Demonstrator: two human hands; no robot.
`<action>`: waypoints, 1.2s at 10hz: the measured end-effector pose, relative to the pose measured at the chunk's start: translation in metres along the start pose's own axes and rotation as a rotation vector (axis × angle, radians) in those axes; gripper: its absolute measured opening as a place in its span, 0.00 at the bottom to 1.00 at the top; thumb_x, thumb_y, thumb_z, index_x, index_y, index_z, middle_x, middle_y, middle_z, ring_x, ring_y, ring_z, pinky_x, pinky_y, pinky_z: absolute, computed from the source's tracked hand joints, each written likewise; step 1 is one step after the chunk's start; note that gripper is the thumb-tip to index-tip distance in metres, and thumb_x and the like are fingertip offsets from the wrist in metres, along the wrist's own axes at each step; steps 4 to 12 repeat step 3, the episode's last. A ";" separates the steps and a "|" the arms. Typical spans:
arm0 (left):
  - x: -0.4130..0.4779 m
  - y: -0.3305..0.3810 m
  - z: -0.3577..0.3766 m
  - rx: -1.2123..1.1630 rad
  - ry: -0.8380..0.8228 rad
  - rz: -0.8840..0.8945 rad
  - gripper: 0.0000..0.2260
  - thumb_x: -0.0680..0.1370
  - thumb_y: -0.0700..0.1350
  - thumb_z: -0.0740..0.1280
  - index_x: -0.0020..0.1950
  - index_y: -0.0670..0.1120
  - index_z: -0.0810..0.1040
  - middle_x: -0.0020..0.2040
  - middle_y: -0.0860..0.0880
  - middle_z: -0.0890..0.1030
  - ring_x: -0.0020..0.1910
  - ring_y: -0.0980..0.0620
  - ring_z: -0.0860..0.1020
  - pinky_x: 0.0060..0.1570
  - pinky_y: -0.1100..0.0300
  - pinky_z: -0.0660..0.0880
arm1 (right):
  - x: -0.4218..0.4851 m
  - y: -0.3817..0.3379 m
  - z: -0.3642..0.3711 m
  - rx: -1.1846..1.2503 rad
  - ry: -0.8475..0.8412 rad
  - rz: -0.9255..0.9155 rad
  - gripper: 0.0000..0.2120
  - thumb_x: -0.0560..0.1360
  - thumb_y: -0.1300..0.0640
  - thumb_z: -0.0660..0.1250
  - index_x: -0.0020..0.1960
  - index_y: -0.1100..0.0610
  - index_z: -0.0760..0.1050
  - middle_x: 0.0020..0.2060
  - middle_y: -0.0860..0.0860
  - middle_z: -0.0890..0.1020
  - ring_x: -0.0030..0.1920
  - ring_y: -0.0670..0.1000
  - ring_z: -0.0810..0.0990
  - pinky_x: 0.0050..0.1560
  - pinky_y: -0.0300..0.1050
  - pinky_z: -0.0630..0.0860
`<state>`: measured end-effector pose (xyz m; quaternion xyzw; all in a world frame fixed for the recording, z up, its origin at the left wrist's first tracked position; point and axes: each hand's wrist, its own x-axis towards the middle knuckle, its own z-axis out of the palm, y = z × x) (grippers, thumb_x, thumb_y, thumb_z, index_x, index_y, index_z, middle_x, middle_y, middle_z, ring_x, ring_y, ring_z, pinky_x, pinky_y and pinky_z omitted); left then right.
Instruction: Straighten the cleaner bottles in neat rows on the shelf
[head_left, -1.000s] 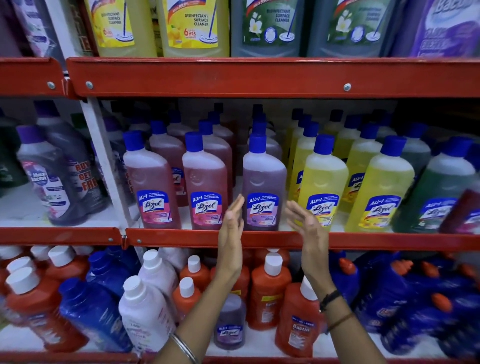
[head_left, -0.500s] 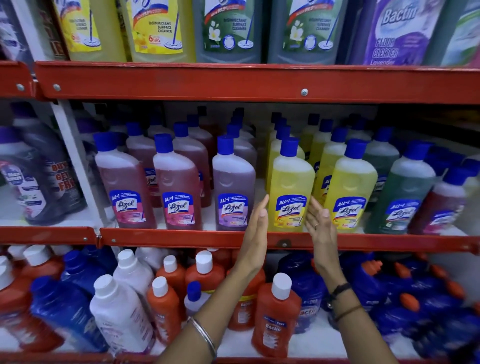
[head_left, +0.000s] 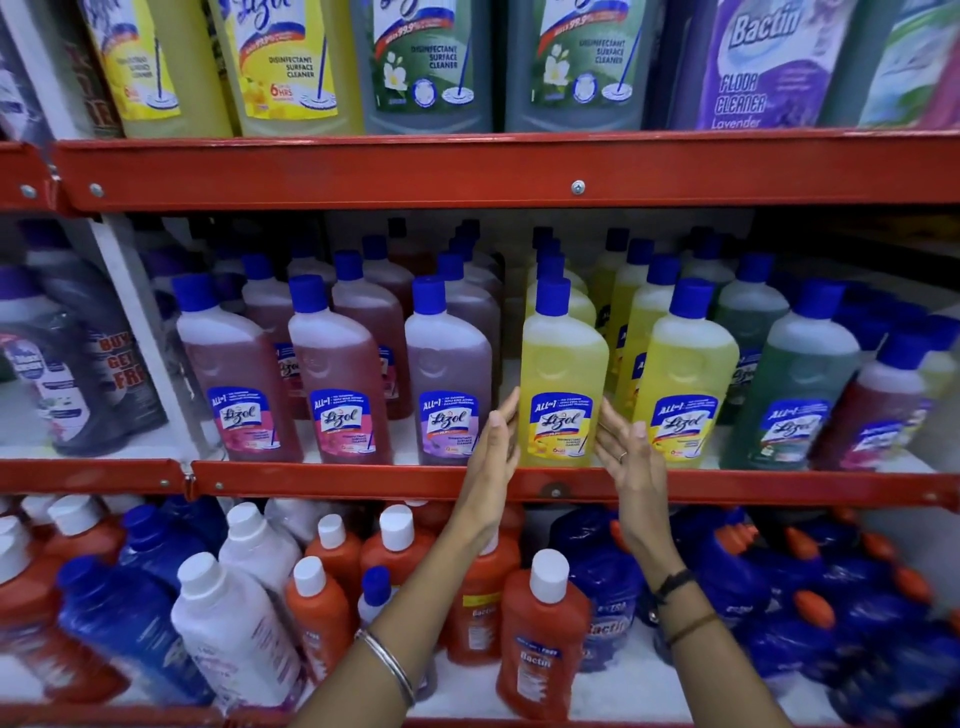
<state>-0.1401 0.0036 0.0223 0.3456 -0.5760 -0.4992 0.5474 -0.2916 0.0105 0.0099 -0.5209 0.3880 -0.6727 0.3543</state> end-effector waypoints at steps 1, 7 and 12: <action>0.000 0.001 -0.001 0.007 -0.014 0.005 0.48 0.63 0.78 0.58 0.76 0.51 0.61 0.65 0.61 0.75 0.65 0.64 0.72 0.62 0.71 0.69 | -0.001 -0.001 0.002 -0.007 0.014 -0.006 0.38 0.66 0.23 0.55 0.65 0.48 0.71 0.58 0.41 0.79 0.59 0.42 0.79 0.56 0.34 0.76; -0.008 0.010 -0.004 -0.018 0.026 0.071 0.43 0.65 0.77 0.57 0.71 0.50 0.67 0.64 0.58 0.76 0.63 0.65 0.74 0.58 0.70 0.72 | -0.009 0.000 -0.005 0.013 0.030 -0.033 0.42 0.66 0.23 0.54 0.64 0.54 0.73 0.60 0.49 0.80 0.60 0.45 0.79 0.59 0.37 0.76; -0.008 0.010 -0.004 -0.018 0.026 0.071 0.43 0.65 0.77 0.57 0.71 0.50 0.67 0.64 0.58 0.76 0.63 0.65 0.74 0.58 0.70 0.72 | -0.009 0.000 -0.005 0.013 0.030 -0.033 0.42 0.66 0.23 0.54 0.64 0.54 0.73 0.60 0.49 0.80 0.60 0.45 0.79 0.59 0.37 0.76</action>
